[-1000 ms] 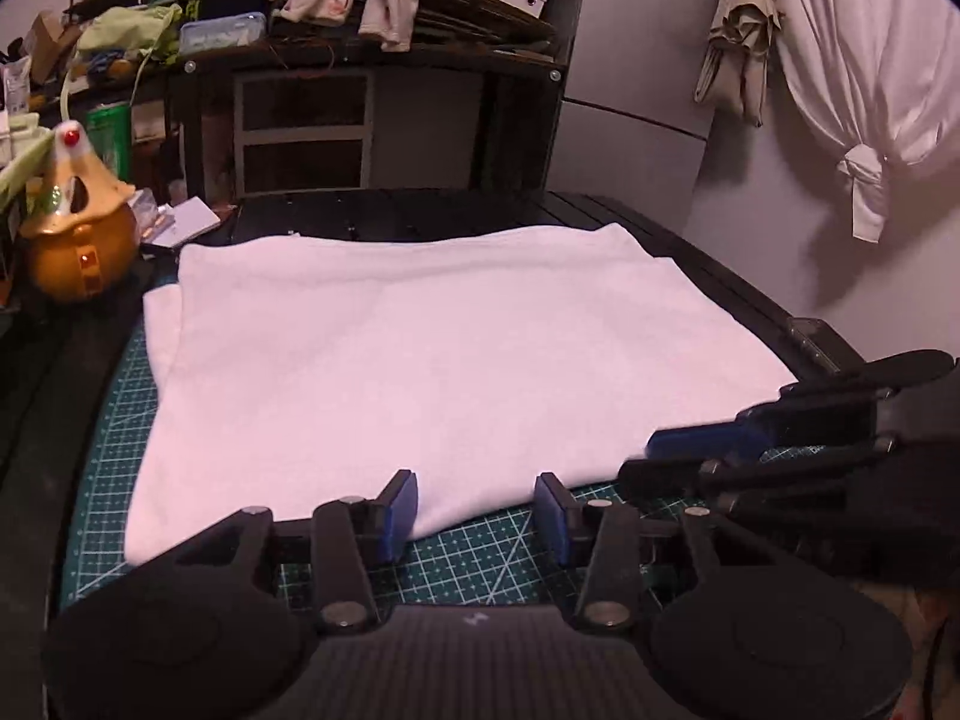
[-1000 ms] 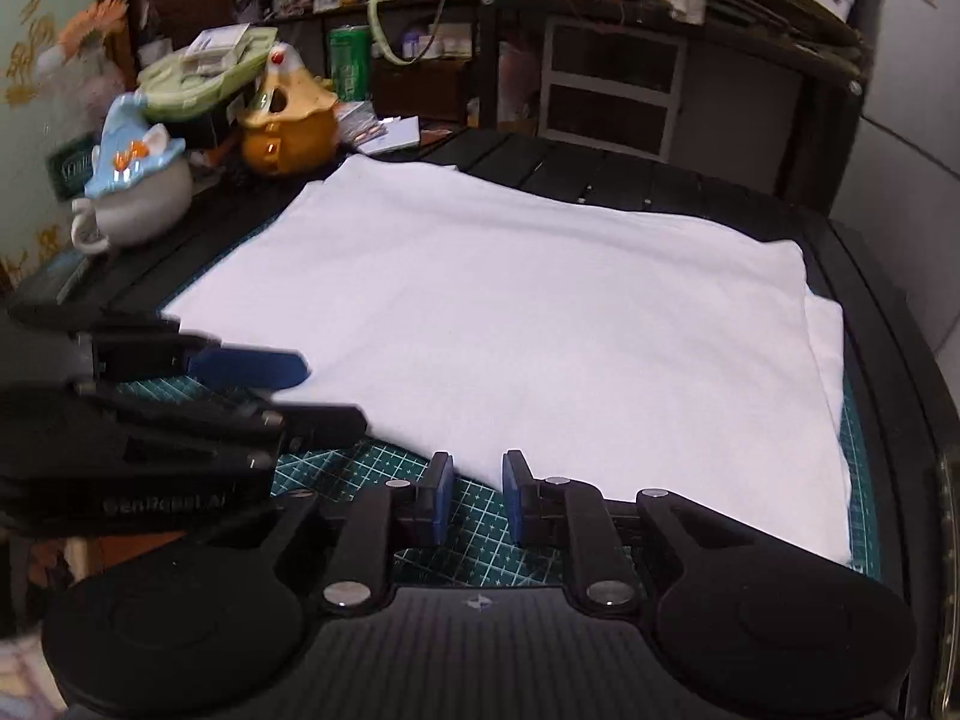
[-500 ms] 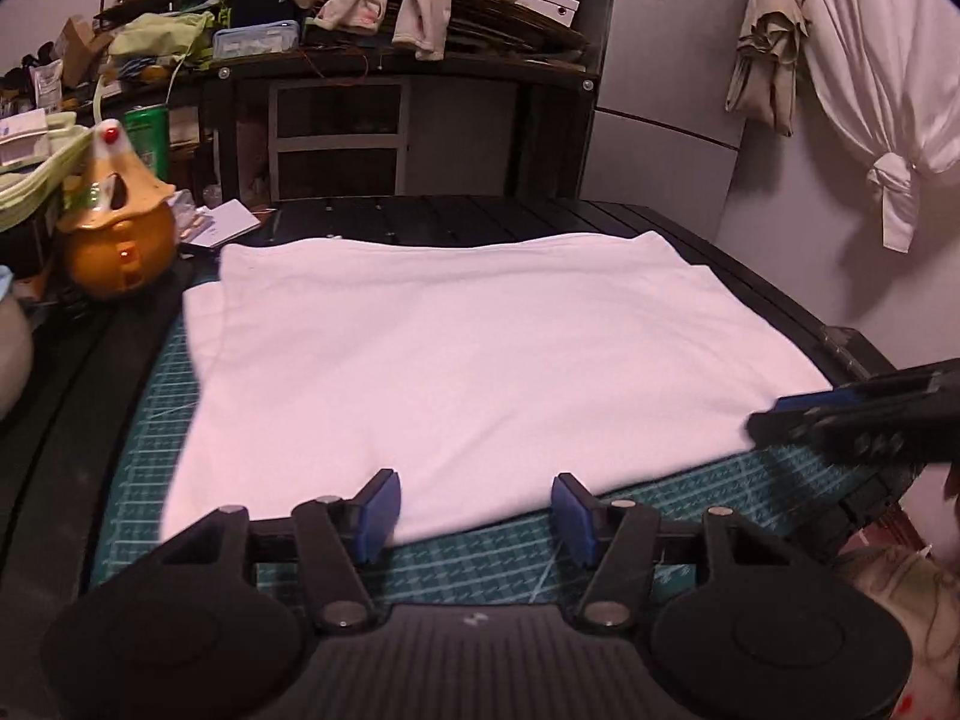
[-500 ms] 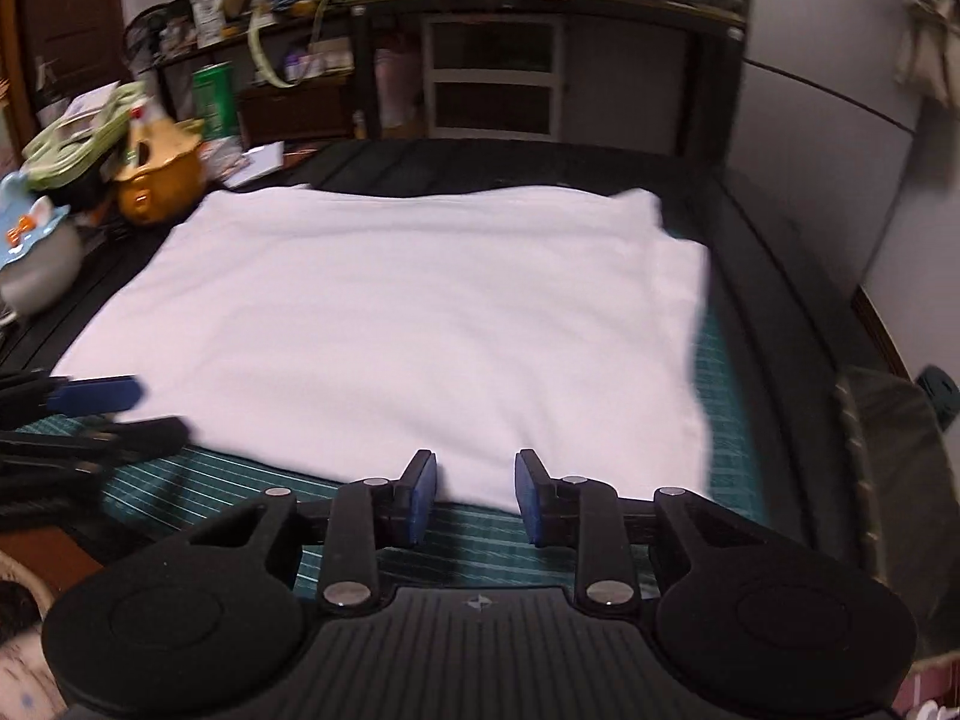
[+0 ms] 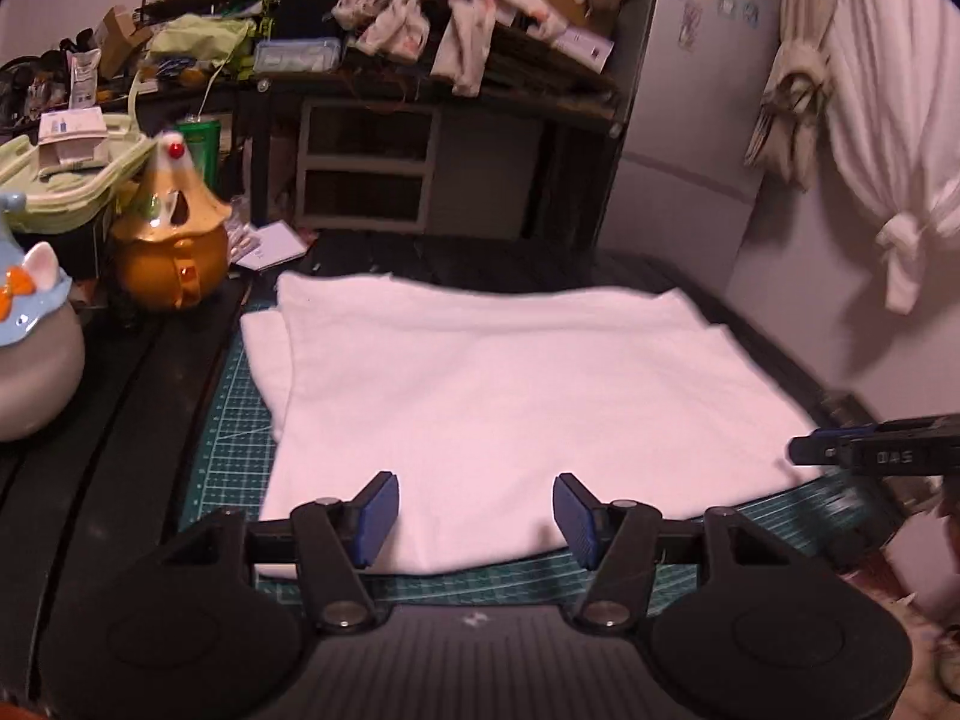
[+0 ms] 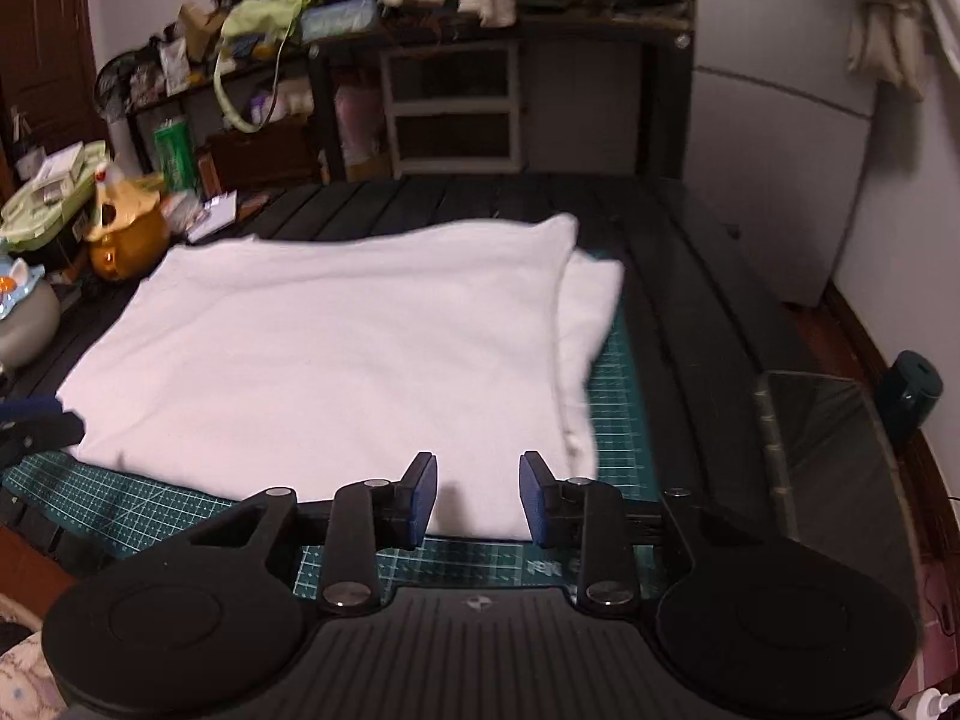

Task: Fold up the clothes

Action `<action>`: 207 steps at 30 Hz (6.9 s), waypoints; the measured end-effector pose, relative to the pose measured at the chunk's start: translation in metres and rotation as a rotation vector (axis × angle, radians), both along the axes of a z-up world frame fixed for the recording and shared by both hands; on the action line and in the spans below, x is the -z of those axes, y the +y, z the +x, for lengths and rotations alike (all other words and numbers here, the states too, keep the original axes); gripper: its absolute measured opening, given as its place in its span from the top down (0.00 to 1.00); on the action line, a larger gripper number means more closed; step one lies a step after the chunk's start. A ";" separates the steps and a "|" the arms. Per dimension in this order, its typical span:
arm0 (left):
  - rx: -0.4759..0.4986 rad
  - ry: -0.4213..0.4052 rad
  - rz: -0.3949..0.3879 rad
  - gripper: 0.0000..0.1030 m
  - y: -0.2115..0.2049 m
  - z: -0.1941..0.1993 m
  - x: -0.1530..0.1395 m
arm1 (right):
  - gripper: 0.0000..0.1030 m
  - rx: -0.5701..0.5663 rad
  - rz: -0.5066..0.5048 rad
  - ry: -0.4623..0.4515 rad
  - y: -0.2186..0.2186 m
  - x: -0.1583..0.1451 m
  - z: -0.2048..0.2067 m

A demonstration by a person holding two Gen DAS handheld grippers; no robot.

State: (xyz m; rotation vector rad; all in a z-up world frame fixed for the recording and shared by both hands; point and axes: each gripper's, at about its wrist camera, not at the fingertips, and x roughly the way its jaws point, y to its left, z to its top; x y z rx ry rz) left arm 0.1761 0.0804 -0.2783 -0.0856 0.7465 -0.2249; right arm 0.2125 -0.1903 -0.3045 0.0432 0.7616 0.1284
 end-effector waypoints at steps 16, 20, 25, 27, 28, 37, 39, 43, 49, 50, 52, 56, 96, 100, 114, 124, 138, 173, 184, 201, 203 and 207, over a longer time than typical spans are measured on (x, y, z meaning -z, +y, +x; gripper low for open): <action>-0.302 0.077 -0.519 0.46 0.122 -0.069 -0.011 | 0.72 -0.649 -0.102 -0.211 0.156 -0.040 -0.048; -0.394 0.049 -0.536 0.45 0.165 -0.092 -0.030 | 0.82 -0.768 -0.128 -0.161 0.227 -0.020 -0.027; -0.488 0.049 -0.564 0.41 0.205 -0.118 -0.035 | 0.82 -0.792 -0.242 -0.110 0.283 0.006 -0.004; -0.504 0.066 -0.571 0.41 0.214 -0.121 -0.033 | 0.82 -0.752 -0.253 -0.114 0.285 0.007 0.001; -0.505 0.070 -0.576 0.41 0.215 -0.119 -0.031 | 0.82 -0.738 -0.259 -0.114 0.285 0.007 0.004; -0.303 0.193 -0.944 0.29 0.184 -0.056 -0.003 | 0.94 -0.580 0.146 -0.058 0.229 -0.013 0.028; -0.249 0.286 -1.128 0.30 0.172 -0.030 0.019 | 0.94 -0.555 0.207 -0.050 0.214 -0.019 0.031; -0.204 0.403 -1.168 0.30 0.150 0.015 0.038 | 0.94 -0.575 0.182 -0.097 0.202 -0.034 0.028; -0.101 0.456 -1.057 0.29 0.126 0.073 0.037 | 0.94 -0.643 0.104 -0.097 0.208 -0.037 0.026; -0.084 0.451 -1.034 0.31 0.122 0.080 0.037 | 0.94 -0.647 0.091 -0.103 0.209 -0.038 0.024; -0.091 0.437 -0.944 0.49 0.116 0.081 0.033 | 0.94 -0.656 0.065 -0.116 0.211 -0.038 0.020; -0.095 0.461 -0.819 0.83 0.106 0.083 0.028 | 0.66 -0.654 -0.063 -0.167 0.220 -0.037 0.007; -0.159 0.327 -0.573 0.92 0.035 0.193 -0.100 | 0.96 -0.349 0.142 -0.367 0.134 -0.065 0.008; 0.006 0.293 -0.437 0.91 -0.059 0.207 -0.147 | 0.96 -0.124 0.369 -0.372 0.061 -0.065 -0.010; 0.221 0.465 -0.082 0.90 -0.284 0.213 -0.090 | 0.96 0.319 0.815 -0.200 -0.081 0.021 -0.037; 0.298 0.533 -0.152 0.58 -0.289 0.221 -0.085 | 0.90 0.393 0.904 -0.074 -0.096 0.046 -0.042; 0.403 -0.019 0.050 0.29 -0.118 0.052 -0.121 | 0.71 0.369 1.152 0.026 -0.117 0.058 -0.031; 0.446 -0.151 0.383 0.40 -0.153 -0.009 -0.035 | 0.44 0.295 0.929 0.064 -0.168 -0.013 0.043; 0.448 -0.134 0.358 0.40 -0.157 -0.007 -0.030 | 0.96 0.146 0.671 0.221 -0.141 -0.018 0.150; 0.483 -0.133 0.348 0.41 -0.158 -0.003 -0.028 | 0.71 0.211 0.504 0.272 -0.149 -0.028 0.193; 0.492 -0.124 0.354 0.41 -0.159 -0.004 -0.027 | 0.71 0.283 0.561 0.241 -0.164 -0.019 0.179; 0.499 -0.130 0.359 0.40 -0.160 -0.004 -0.027 | 0.71 0.173 0.744 0.213 -0.166 -0.018 0.132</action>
